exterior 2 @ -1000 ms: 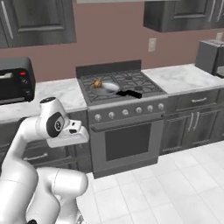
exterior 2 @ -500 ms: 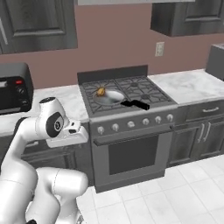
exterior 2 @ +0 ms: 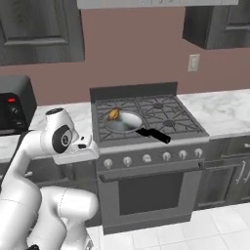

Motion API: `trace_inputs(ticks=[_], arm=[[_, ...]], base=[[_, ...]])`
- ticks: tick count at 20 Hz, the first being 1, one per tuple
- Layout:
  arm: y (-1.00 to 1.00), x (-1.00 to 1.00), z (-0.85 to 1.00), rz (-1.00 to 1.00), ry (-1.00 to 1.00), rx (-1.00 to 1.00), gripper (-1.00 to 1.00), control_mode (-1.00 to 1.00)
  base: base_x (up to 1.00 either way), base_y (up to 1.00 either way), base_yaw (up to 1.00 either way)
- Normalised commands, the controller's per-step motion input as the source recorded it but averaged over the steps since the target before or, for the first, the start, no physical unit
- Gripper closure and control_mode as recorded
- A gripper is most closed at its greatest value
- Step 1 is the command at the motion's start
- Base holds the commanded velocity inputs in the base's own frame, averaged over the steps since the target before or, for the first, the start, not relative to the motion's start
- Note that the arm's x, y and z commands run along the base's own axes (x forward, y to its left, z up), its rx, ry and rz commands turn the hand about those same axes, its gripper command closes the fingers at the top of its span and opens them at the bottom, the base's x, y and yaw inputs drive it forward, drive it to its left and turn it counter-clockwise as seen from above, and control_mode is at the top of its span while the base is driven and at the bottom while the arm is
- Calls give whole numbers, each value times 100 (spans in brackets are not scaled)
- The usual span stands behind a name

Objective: Take the chicken drumsticks from the pan and place one on each plate on the dining counter.

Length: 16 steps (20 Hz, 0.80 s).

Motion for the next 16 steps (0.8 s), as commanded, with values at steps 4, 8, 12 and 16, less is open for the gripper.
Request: trace_inputs(ticks=[4, 8, 12, 16], arm=[[0, 0, 0, 0, 0, 0, -100, 100], [0, 0, 0, 0, 0, 0, -100, 100], [0, 0, 0, 0, 0, 0, -100, 100], [0, 0, 0, 0, 0, 0, -100, 100]], base=[[54, -38, 28], [55, -35, 26], [61, -26, 20], [60, -26, 16]])
